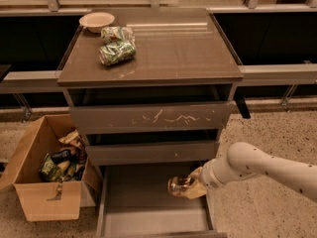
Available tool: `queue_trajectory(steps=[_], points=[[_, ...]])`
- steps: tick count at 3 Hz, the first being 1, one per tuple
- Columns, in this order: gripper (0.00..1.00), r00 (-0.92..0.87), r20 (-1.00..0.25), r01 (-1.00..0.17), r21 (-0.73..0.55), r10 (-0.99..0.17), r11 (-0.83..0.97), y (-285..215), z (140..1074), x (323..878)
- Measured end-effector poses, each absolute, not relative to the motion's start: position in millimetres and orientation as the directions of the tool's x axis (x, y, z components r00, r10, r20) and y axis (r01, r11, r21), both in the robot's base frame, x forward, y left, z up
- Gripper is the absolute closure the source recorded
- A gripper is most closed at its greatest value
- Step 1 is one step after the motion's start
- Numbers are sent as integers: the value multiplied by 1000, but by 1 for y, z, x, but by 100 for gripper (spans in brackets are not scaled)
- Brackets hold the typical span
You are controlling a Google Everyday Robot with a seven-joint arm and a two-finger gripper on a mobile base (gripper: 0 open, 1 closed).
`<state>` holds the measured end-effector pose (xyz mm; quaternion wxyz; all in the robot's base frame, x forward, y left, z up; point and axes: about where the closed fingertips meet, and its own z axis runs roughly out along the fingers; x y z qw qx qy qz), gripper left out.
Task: Place orange can into bottom drawer
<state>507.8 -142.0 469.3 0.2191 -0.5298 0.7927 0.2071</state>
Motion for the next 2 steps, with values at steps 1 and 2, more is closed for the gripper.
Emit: queue_trajectory(steps=[1, 2], points=[[100, -422, -542, -903, 178, -727, 391, -156, 387, 504], [100, -460, -536, -887, 245, -708, 391, -148, 348, 486]])
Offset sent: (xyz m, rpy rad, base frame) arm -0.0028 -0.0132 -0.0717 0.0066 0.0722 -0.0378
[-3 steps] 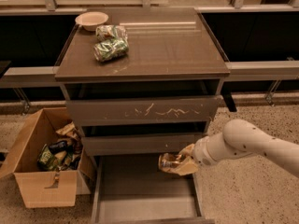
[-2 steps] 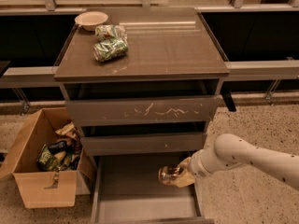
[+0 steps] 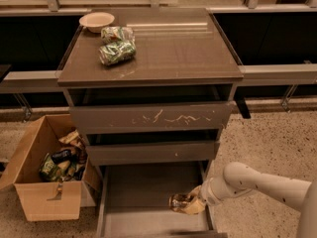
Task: Place orange can into bottom drawer
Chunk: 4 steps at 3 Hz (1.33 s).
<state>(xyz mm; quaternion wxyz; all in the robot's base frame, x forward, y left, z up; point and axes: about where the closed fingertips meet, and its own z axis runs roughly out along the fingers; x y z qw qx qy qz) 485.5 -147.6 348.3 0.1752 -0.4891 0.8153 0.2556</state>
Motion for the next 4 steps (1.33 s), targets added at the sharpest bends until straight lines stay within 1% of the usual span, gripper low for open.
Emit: queue_trajectory(steps=[1, 2, 3, 4], points=[[100, -460, -536, -887, 246, -708, 390, -147, 349, 485], [100, -425, -536, -905, 221, -730, 364, -150, 318, 499], [100, -375, -551, -927, 231, -746, 295, -147, 265, 511], [82, -339, -567, -938, 266, -751, 223, -142, 217, 522]])
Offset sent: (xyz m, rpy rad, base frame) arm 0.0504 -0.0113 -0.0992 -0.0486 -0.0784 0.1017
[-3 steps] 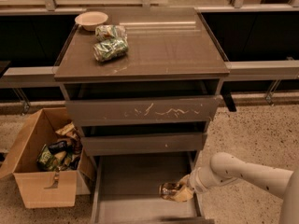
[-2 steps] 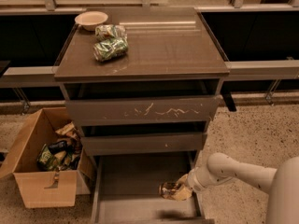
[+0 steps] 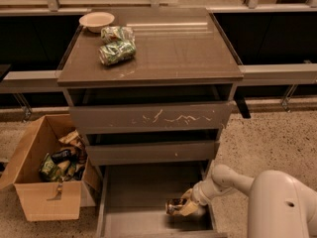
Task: Place orange can into bottom drawer
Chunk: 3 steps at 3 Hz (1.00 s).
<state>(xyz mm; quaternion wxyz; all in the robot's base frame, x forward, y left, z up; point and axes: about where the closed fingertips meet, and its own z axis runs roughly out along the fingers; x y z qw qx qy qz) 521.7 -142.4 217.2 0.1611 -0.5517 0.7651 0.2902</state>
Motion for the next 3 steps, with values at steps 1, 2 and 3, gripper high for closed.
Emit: queue_trajectory(steps=[1, 2, 3], points=[[59, -328, -580, -940, 280, -746, 195, -142, 187, 543], [35, -306, -598, -948, 264, -741, 179, -142, 176, 561], [12, -300, -620, -951, 257, -725, 174, -144, 170, 570]])
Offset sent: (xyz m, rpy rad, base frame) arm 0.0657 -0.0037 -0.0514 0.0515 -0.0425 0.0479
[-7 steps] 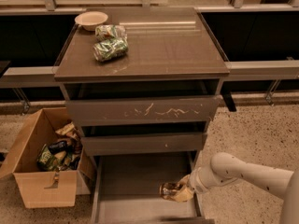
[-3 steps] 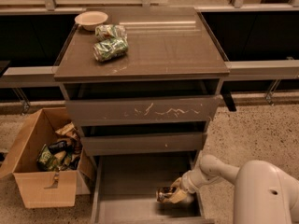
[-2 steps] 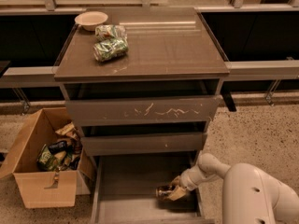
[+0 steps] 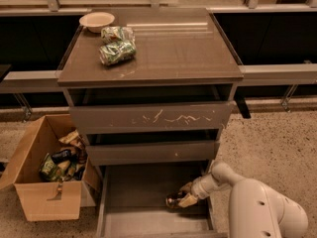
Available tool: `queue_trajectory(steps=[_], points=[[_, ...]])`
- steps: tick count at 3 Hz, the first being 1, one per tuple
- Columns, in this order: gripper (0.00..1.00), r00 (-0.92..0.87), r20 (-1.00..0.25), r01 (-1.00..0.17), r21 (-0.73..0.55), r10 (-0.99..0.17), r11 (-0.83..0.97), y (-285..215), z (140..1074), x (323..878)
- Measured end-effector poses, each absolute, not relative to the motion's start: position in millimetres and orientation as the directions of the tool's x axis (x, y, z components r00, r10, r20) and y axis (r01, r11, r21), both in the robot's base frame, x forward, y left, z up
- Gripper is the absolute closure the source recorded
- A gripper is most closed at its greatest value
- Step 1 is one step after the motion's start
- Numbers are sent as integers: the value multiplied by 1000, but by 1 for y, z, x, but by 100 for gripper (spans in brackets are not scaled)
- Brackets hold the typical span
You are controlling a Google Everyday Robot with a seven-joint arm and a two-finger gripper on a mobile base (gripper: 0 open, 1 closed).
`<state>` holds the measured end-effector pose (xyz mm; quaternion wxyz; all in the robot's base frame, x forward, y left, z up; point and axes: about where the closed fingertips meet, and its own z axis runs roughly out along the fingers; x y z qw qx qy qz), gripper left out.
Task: Place orange can into bottom drawer
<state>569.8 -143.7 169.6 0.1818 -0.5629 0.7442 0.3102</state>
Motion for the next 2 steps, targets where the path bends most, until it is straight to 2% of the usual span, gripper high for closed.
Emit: queue_trajectory(steps=[1, 2], points=[[0, -287, -669, -957, 233, -685, 174, -150, 180, 568], [0, -236, -736, -971, 151, -634, 187, -174, 216, 555]])
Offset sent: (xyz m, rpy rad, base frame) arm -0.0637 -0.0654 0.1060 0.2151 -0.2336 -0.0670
